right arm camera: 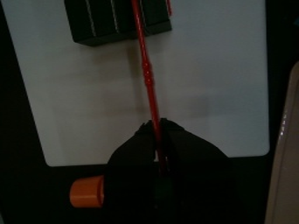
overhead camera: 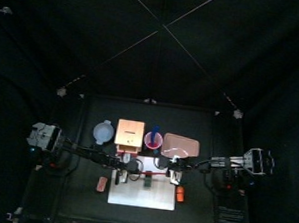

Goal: Place sushi on board then cut the sushi with the knife then place the pieces on the plate
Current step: Cut the sushi into 4 pieces

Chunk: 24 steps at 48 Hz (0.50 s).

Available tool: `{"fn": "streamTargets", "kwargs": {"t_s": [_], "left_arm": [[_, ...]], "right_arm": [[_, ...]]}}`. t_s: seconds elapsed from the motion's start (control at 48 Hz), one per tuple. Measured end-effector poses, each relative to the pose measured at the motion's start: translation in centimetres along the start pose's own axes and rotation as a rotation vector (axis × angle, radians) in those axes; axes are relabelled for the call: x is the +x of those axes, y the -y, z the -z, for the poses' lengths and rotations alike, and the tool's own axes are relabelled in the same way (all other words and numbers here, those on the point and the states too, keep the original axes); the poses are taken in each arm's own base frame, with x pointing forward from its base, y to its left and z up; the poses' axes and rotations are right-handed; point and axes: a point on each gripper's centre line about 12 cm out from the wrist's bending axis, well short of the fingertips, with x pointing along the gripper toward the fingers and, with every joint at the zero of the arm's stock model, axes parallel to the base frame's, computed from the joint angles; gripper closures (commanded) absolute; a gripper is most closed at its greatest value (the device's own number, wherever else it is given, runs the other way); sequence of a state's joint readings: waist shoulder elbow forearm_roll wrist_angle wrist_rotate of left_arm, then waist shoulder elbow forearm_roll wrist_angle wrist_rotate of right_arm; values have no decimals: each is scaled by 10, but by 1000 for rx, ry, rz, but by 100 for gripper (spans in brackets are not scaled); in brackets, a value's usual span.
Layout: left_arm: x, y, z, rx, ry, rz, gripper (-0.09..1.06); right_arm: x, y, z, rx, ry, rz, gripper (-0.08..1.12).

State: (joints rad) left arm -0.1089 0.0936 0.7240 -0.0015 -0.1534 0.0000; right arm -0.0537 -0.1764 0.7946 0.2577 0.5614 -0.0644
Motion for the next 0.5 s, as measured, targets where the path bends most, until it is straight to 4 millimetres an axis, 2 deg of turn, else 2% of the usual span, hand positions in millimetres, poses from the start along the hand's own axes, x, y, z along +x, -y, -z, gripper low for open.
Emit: {"fn": "streamTargets", "kwargs": {"t_s": [0.5], "left_arm": [[9, 0, 11, 2, -35, 0, 78]], "right_arm": [[14, 3, 2, -3, -18, 13, 91]]}}
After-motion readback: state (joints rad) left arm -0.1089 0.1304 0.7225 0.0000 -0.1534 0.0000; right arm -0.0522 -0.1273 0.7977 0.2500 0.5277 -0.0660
